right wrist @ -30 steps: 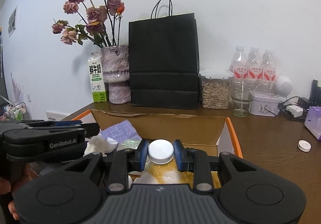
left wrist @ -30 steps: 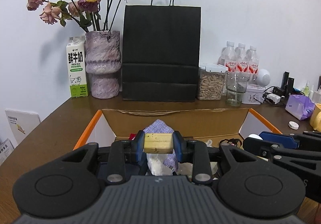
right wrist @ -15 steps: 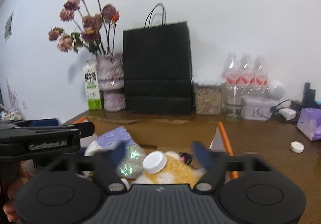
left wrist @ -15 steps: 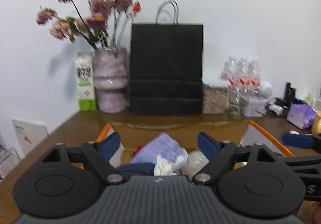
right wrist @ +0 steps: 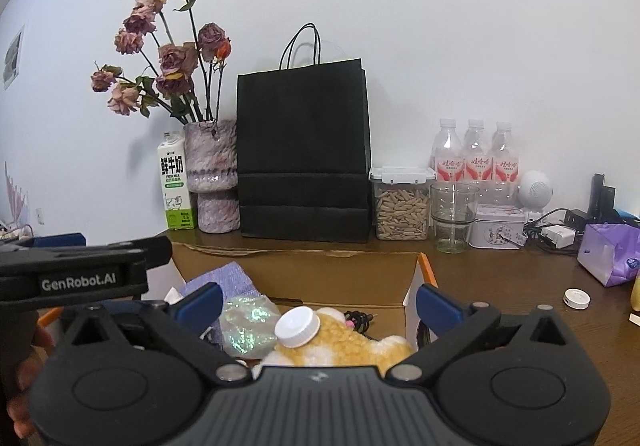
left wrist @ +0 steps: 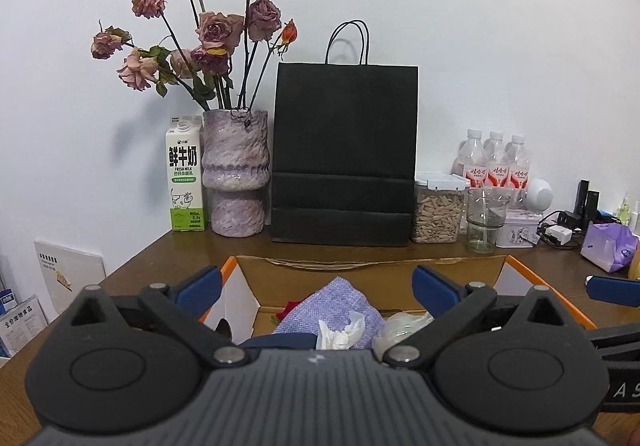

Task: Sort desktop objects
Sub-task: 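Pull both tools back from the box toward the remaining caps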

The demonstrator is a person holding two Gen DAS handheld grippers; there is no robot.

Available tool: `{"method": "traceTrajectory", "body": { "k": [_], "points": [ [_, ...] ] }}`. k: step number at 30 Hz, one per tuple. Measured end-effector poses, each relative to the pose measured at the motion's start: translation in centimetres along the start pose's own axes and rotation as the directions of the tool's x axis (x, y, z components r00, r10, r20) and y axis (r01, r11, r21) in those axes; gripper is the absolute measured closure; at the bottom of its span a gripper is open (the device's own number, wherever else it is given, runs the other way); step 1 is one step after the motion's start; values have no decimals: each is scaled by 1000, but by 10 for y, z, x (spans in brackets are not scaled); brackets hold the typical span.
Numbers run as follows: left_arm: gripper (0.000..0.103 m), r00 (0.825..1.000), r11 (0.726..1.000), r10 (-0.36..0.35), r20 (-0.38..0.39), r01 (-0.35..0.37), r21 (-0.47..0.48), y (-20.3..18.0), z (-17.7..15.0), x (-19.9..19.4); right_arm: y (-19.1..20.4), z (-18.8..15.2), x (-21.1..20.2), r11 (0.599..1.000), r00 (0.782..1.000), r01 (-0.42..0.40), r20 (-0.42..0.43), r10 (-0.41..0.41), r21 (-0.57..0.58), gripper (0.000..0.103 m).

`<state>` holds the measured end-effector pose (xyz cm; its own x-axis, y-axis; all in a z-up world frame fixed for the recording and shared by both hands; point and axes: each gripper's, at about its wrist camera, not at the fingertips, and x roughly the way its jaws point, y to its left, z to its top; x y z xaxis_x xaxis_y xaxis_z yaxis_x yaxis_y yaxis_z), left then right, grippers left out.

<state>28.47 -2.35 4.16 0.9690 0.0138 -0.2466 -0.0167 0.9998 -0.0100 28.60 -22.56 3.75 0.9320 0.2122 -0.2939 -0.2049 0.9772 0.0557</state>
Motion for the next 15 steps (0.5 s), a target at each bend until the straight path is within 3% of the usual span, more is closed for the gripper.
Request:
{"method": "traceTrajectory", "body": {
  "k": [15],
  "points": [
    [0, 999, 999, -32, 18, 32, -4, 3, -8, -15, 3, -10, -10, 1000, 1000, 7, 8, -7, -30, 0]
  ]
}}
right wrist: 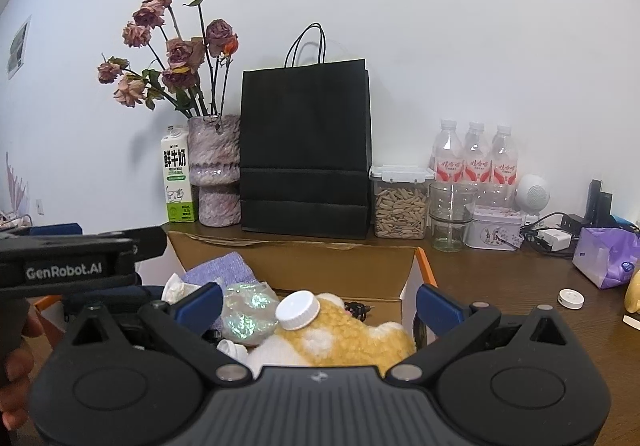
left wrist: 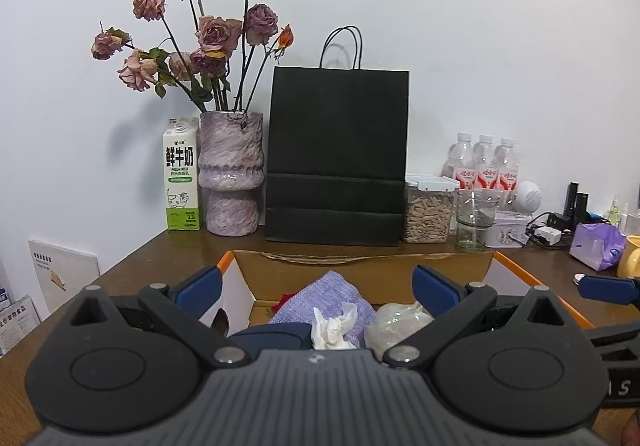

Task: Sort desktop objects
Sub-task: 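Pull both tools back from the box toward the remaining caps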

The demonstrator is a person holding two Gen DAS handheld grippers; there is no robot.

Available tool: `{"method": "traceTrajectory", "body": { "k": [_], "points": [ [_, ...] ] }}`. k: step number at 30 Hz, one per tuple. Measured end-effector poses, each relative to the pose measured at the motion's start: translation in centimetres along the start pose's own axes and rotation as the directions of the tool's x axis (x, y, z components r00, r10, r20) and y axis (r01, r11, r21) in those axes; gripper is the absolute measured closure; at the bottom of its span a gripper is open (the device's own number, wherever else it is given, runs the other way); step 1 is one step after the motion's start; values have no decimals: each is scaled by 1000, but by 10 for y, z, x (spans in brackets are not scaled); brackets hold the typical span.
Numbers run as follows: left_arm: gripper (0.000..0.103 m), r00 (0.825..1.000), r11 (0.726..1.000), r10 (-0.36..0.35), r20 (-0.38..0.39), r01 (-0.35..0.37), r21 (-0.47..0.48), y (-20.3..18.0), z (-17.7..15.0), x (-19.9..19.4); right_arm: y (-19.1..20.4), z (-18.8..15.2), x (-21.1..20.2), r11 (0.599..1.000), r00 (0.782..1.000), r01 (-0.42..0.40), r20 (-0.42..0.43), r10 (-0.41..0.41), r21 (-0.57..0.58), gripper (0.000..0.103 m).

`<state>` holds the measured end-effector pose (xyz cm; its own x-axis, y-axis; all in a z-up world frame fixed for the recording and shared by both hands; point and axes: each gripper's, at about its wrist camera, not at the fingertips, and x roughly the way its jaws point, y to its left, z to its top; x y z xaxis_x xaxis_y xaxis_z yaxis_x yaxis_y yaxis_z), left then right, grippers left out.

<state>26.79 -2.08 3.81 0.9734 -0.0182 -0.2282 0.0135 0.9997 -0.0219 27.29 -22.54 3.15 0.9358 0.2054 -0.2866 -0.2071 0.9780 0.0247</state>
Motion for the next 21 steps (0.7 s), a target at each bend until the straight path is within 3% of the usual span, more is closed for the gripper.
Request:
{"method": "traceTrajectory", "body": {
  "k": [11, 21],
  "points": [
    [0, 999, 1000, -26, 30, 26, -13, 6, -21, -31, 5, -20, -26, 999, 1000, 9, 19, -8, -43, 0],
    [0, 999, 999, -38, 11, 38, -3, 9, -39, -53, 6, -40, -61, 998, 999, 34, 38, -32, -53, 0]
  ]
}}
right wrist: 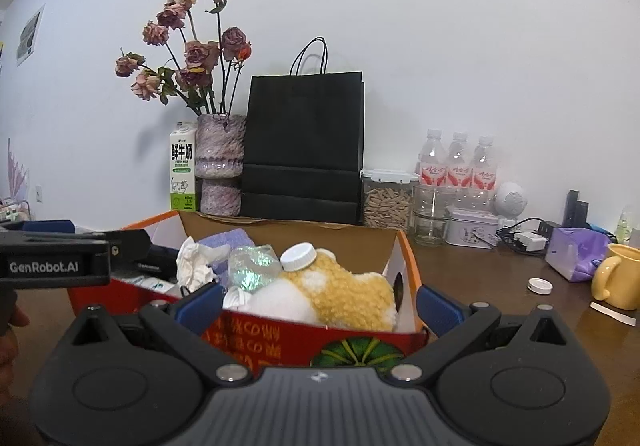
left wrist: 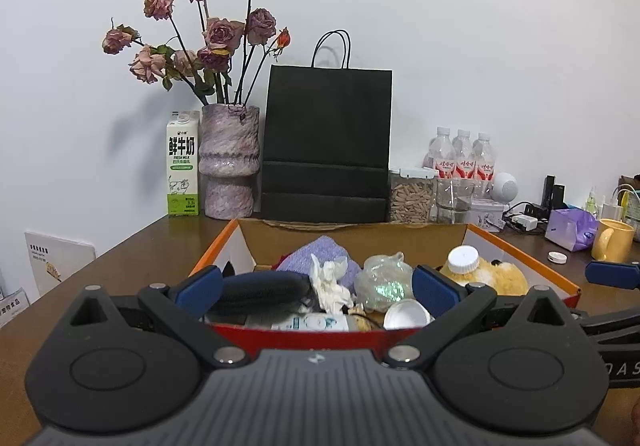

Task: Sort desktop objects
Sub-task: 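Pull both tools back from the box toward the remaining caps, then grasp a white cap on the table with the left tool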

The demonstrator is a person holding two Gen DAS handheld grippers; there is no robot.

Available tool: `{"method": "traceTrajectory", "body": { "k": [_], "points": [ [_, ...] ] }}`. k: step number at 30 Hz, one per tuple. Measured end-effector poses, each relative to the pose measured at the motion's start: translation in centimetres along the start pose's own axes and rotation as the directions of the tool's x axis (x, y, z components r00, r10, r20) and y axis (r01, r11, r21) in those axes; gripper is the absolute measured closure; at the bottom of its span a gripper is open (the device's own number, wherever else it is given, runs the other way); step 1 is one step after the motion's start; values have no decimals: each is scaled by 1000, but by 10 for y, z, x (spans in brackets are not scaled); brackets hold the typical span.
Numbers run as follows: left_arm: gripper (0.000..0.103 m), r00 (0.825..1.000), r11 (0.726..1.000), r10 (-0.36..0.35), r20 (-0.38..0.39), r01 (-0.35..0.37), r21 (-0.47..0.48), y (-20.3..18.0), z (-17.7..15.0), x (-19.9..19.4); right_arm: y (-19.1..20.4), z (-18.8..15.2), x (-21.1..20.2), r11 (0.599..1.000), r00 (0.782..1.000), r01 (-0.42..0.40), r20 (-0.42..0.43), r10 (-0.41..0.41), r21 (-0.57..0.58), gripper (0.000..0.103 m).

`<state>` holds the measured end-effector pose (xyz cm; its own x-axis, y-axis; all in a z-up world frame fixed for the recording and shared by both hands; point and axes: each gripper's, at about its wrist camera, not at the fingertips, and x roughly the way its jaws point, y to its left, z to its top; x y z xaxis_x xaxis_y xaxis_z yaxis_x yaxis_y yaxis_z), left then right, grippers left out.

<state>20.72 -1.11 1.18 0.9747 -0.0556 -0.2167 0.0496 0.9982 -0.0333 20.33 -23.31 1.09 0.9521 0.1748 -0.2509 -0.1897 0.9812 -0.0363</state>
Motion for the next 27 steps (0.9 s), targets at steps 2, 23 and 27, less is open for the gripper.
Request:
{"method": "traceTrajectory", "body": {
  "k": [2, 23, 27],
  "points": [
    [0, 1000, 1000, 0, -10, 0, 2, 0, -2, -3, 0, -2, -4, 1000, 1000, -2, -5, 2, -1, 0],
    [0, 981, 999, -12, -195, 18, 29, -3, -20, 0, -13, -18, 5, 996, 971, -4, -239, 24, 85, 0],
    [0, 959, 996, -55, -279, 71, 48, -9, -24, 9, -18, -23, 17, 994, 946, 18, -322, 19, 112, 0]
  ]
}}
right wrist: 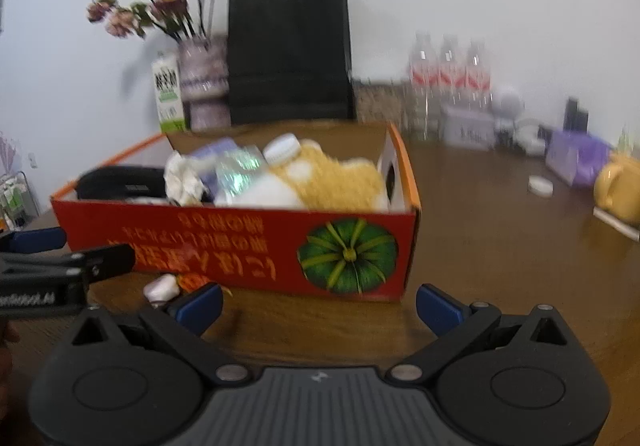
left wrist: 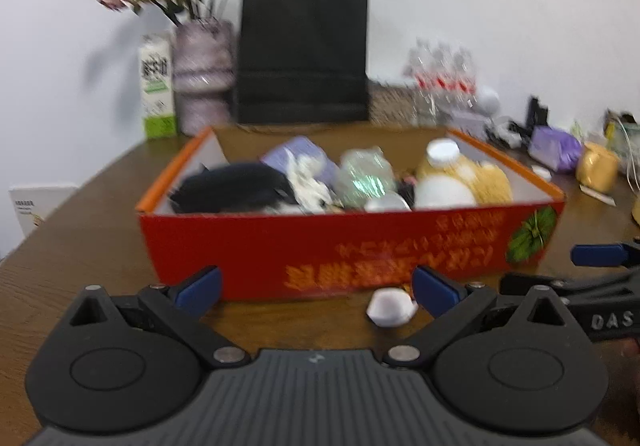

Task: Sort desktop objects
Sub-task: 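Grasp a white cap on the table with the left tool, then lift the cap with the left tool while the right tool grasps the small orange item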

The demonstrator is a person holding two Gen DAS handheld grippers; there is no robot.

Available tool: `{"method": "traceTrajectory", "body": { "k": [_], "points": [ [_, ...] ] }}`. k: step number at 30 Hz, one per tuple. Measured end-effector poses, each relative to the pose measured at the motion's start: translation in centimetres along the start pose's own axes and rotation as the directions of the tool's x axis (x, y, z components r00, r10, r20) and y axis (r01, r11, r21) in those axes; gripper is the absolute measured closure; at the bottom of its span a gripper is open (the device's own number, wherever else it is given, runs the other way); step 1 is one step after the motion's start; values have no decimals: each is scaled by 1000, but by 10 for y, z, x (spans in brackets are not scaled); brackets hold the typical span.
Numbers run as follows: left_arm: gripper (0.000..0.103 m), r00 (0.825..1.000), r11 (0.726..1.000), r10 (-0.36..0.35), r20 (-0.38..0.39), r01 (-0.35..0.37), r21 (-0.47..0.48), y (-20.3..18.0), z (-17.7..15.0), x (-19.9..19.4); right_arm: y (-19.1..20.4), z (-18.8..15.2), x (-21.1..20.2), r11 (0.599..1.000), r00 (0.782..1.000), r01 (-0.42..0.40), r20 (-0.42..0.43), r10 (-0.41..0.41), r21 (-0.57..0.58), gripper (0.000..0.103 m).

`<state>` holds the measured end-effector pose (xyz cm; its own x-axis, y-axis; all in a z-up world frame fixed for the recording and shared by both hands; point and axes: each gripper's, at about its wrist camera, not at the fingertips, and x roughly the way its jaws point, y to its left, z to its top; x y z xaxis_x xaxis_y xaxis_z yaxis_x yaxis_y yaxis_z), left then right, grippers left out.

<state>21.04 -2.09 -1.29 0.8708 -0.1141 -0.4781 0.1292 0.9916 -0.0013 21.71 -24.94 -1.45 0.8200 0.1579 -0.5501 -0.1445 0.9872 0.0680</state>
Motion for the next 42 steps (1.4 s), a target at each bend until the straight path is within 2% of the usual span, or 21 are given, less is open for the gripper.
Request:
{"method": "traceTrajectory", "body": {
  "k": [7, 11, 15, 19, 21, 22, 30, 42],
  "points": [
    [1, 995, 1000, -7, -102, 9, 24, -11, -2, 17, -8, -2, 14, 998, 996, 38, -86, -34, 46, 0],
    [14, 991, 999, -12, -131, 15, 28, -16, -1, 22, -4, -4, 16, 999, 994, 48, -97, -45, 23, 0],
    [26, 988, 999, -53, -146, 52, -10, -15, -2, 25, 0, -3, 17, 999, 993, 51, -105, -50, 0, 0],
    [48, 988, 998, -56, -143, 55, -7, -19, -1, 26, 3, -2, 18, 999, 992, 49, -112, -51, -24, 0],
    [70, 989, 998, -55, -138, 55, -4, -20, 0, 25, 3, -2, 18, 999, 992, 49, -112, -51, -24, 0],
    [74, 989, 998, -61, -136, 60, -7, -19, 0, 24, 3, -2, 18, 999, 992, 49, -112, -51, -24, 0],
    [75, 988, 996, -84, -127, 80, -32, -14, -1, 22, 3, -2, 17, 999, 992, 49, -112, -51, -24, 0],
    [75, 993, 996, -61, -99, 55, -70, 17, -2, 13, 4, -3, 17, 998, 993, 48, -111, -50, -27, 0]
  ]
}}
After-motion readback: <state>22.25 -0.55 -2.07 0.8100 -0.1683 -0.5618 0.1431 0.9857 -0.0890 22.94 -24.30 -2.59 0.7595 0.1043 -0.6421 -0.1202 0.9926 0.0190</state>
